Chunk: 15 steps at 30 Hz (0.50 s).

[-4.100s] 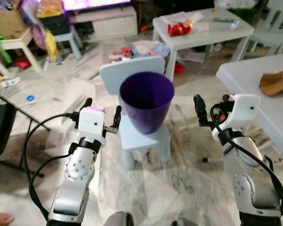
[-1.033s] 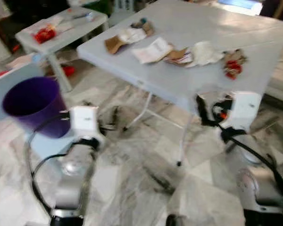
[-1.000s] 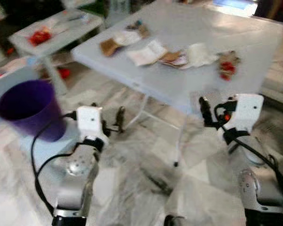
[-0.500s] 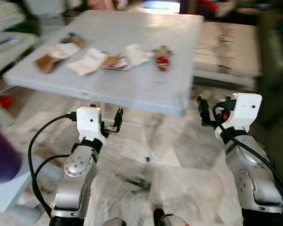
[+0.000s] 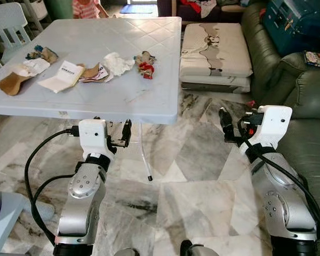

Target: Picking trash to rubbish bin

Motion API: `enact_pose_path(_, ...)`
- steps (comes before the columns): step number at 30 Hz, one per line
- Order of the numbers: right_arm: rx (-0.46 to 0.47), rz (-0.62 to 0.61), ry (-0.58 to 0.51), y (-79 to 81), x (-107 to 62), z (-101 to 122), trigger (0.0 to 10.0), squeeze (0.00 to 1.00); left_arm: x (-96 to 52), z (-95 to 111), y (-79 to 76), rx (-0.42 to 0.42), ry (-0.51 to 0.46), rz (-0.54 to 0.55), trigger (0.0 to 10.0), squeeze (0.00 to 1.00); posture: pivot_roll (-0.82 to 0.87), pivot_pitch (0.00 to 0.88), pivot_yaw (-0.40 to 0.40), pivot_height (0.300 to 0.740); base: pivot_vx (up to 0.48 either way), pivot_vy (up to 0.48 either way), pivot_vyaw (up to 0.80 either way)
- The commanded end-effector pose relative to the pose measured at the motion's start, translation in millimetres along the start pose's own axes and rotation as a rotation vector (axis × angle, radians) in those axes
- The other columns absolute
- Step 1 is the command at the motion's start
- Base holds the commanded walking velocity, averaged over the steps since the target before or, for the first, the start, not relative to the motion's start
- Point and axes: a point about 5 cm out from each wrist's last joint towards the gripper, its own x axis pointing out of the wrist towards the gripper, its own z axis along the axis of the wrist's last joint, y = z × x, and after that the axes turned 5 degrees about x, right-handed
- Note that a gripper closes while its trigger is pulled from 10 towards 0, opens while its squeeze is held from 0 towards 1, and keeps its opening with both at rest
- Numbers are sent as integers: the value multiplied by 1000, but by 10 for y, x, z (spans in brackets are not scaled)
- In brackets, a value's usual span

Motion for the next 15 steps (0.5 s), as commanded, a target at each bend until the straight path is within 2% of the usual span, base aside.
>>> enact_pose_path(1,-18,-24,24,-39,19,-12,10000,0,24,-9,51,12,17,35,10000,0,18,130,32,740,0,0,0)
enact_pose_path(4,-85,-32,-4,-21,61,38,10000,0,42,20,105,41,-1,63,10000,0,18,127,32,740,0,0,0)
enact_pose_path(6,49,56,-52,79,77,139,10000,0,34,168,198,140,-100,126,10000,0,19,128,31,740,0,0,0)
enact_pose_path(7,24,38,-68,74,76,173,10000,0,32,200,221,156,-118,146,10000,0,19,128,31,740,0,0,0)
enact_pose_path(8,8,59,-140,118,67,287,10000,0,28,282,281,172,-159,192,10000,0,19,128,31,740,0,0,0)
enact_pose_path(10,-8,89,-150,181,46,294,10000,0,30,308,300,178,-166,205,10000,0,20,133,32,740,0,0,0)
enact_pose_path(12,-82,72,-157,211,22,234,10000,0,18,274,319,180,-152,218,10000,0,19,133,33,740,0,0,0)
enact_pose_path(13,-53,119,-99,263,2,170,10000,0,6,242,348,175,-138,230,10000,0,19,133,33,740,0,0,0)
enact_pose_path(15,-68,169,-105,330,-24,173,10000,0,3,230,354,172,-130,236,10000,0,23,135,30,740,0,0,0)
